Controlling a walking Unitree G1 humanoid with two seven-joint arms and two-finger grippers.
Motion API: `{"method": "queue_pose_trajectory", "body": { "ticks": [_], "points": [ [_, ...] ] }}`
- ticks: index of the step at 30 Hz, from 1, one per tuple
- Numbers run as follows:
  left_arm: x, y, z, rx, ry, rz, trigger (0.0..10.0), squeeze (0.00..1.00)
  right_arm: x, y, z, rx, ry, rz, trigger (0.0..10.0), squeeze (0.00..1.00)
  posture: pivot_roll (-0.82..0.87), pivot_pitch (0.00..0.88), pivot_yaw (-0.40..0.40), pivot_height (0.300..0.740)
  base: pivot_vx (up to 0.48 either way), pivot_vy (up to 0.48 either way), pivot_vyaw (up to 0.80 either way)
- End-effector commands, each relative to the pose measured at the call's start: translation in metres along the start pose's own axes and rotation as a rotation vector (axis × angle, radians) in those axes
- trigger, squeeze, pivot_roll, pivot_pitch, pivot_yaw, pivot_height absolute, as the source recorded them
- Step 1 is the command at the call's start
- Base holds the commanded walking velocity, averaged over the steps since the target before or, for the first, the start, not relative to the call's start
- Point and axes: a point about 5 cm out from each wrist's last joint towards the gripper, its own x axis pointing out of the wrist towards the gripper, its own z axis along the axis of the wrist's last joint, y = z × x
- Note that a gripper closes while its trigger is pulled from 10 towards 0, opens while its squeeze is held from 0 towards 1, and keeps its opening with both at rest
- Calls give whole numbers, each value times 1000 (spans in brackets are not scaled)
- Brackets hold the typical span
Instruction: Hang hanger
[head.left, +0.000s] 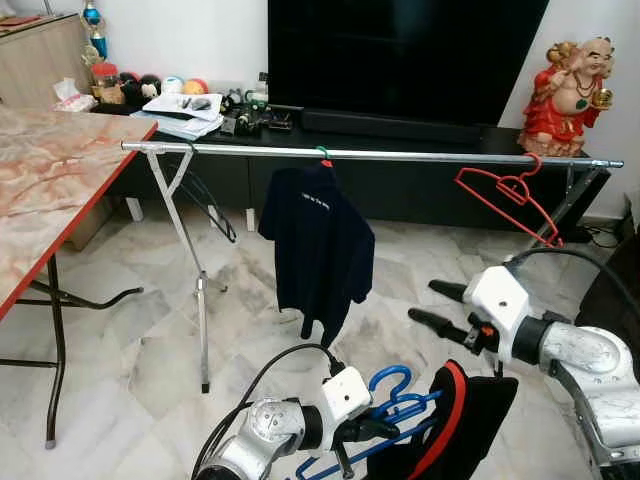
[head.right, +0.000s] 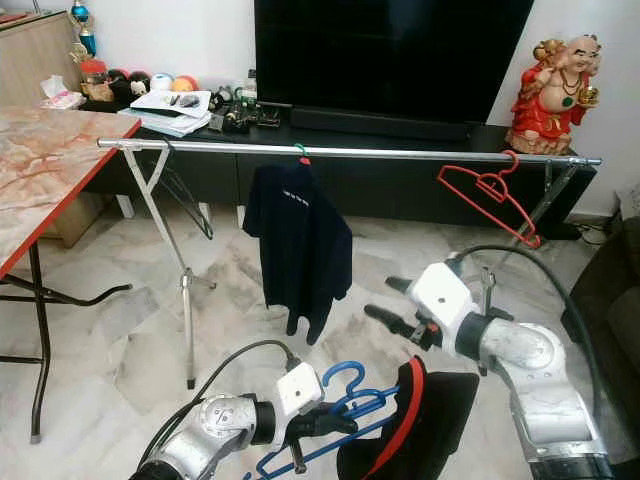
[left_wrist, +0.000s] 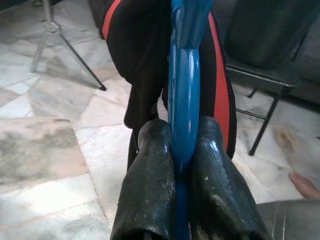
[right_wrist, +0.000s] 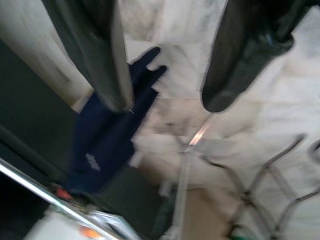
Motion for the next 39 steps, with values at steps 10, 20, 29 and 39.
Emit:
{"method": "queue_pose_trajectory", "body": {
  "ticks": [10,20,29,39],
  "points": [
    [-6,36,34,-32,-187,261,0,0,24,47,-18,319,-67,-279,10000,0,-141,0,-74,740,0,0,0],
    [-17,56,43,-42,-242,435,0,0,46,50,-42,576,6,-583,10000,0,-124,0,-72,740,0,0,0],
    [-18,59,49,-26,-262,436,0,0,73,86,-73,867,135,-611,10000,0,-121,0,-51,740,0,0,0],
    [-10,53,56,-5,-282,386,0,0,85,90,-75,850,92,-595,10000,0,-116,0,-48,740,0,0,0]
  ]
}}
